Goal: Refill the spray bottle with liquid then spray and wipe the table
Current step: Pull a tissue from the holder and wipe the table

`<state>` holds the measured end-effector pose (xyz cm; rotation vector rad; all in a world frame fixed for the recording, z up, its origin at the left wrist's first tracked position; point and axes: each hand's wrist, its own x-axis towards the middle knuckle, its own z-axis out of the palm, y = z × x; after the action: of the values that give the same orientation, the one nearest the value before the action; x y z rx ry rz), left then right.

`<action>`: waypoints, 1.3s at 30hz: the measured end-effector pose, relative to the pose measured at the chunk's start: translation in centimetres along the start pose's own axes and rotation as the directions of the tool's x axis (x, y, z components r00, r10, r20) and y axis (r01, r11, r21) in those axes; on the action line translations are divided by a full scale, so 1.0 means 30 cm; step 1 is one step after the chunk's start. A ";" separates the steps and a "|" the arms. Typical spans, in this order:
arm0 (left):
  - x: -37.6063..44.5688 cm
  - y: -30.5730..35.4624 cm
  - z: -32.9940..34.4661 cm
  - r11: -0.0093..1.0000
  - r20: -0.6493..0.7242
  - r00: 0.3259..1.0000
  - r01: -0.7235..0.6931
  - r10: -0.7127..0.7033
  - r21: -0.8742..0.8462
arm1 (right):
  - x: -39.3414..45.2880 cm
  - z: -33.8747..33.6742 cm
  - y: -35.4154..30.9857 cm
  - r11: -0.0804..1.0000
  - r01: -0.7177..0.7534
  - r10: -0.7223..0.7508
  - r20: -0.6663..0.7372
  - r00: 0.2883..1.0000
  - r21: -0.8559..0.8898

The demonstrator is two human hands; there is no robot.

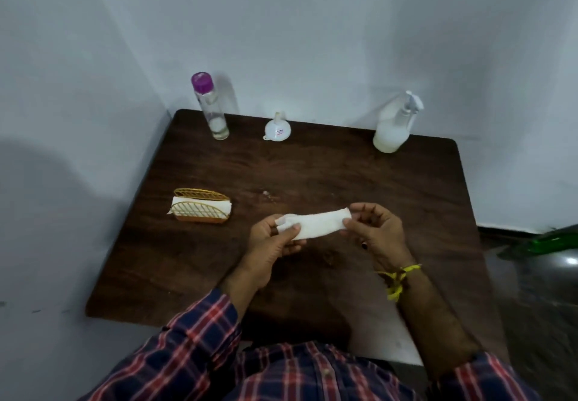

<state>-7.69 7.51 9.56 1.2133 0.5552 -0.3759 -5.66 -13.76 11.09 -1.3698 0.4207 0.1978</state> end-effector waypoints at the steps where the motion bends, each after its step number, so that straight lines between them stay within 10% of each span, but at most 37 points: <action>1: 0.008 -0.022 0.004 0.997 -0.008 1.000 -0.010 0.011 0.081 | 0.020 -0.013 0.044 0.997 0.010 -0.013 -0.040 0.999 -0.076; 15: 0.344 0.057 -0.039 0.809 -0.117 0.936 -0.220 0.333 0.545 | 0.345 0.161 0.113 0.861 0.175 -0.281 -0.161 0.946 -0.478; 18: 0.416 0.104 -0.097 0.658 -0.203 0.915 -0.085 0.349 0.748 | 0.434 0.238 0.099 0.722 0.120 -0.312 -0.165 0.936 -0.682; 21: 0.338 0.027 -0.171 0.526 -0.289 0.824 -0.013 0.487 0.850 | 0.458 0.272 0.157 0.327 0.170 -0.303 0.067 0.951 -0.930; 27: 0.212 -0.290 -0.439 0.224 -0.104 0.806 -0.036 0.583 0.974 | 0.476 0.348 0.329 -0.064 0.513 0.001 0.514 0.858 -0.856; 39: 0.247 -0.362 -0.515 0.107 0.035 0.759 -0.138 0.650 0.985 | 0.387 0.510 0.471 -0.154 0.588 -0.018 0.597 0.802 -0.794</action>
<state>-10.80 18.92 -6.93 2.7194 0.2371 0.1420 2.24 2.73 -4.22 -2.8715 -0.7427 0.4058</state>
